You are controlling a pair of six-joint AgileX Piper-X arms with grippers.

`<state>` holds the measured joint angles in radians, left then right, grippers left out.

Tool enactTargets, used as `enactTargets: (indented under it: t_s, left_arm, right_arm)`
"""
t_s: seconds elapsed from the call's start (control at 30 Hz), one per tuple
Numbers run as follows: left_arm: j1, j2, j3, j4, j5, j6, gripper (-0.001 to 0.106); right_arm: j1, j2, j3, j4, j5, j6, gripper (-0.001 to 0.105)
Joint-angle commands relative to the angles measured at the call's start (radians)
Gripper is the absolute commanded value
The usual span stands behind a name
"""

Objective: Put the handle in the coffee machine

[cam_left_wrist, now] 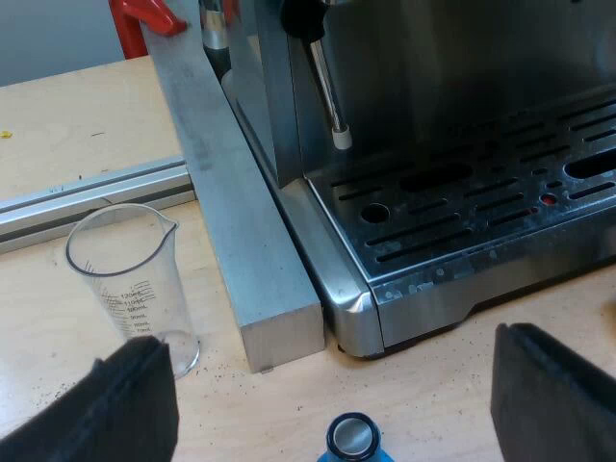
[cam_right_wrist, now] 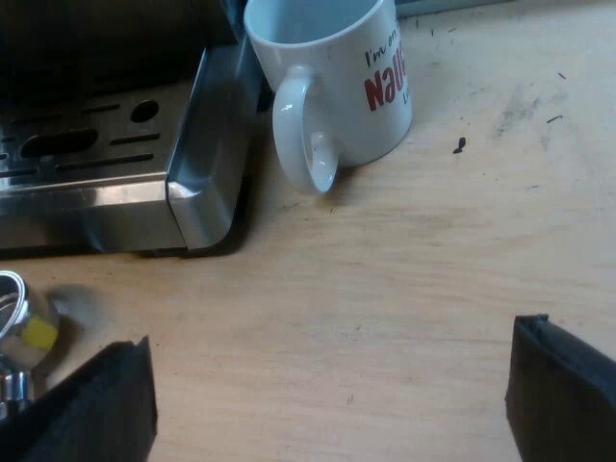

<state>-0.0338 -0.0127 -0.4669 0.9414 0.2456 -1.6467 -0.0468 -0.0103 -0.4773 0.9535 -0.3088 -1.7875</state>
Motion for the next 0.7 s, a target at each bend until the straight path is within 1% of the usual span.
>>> enactTargets:
  t_s: [0.03,0.47,0.53,0.6,0.67,0.7]
  left_arm:
    - [-0.001,-0.137,-0.008,-0.001,-0.001,-0.002,0.069]
    - [-0.001,-0.137,-0.008,-0.001,-0.001,-0.002,0.069]
    - [-0.001,-0.137,-0.008,-0.001,0.017,0.013,0.069]
    - [-0.001,-0.137,-0.014,0.004,0.025,0.018,0.069]
    - [-0.001,-0.129,-0.033,0.018,0.041,0.034,0.069]
    - [-0.001,-0.119,-0.051,0.031,0.053,0.053,0.069]
  right_arm:
    - [0.001,-0.041,-0.006,-0.007,-0.002,-0.003,0.075]
    - [0.001,-0.041,-0.006,-0.007,-0.002,0.001,0.075]
    - [0.001,-0.041,-0.006,-0.013,-0.002,0.029,0.075]
    - [0.001,-0.038,-0.015,-0.016,-0.002,0.042,0.075]
    - [0.001,-0.032,-0.031,-0.007,0.005,0.042,0.075]
    - [0.001,-0.026,-0.049,0.002,0.022,0.042,0.075]
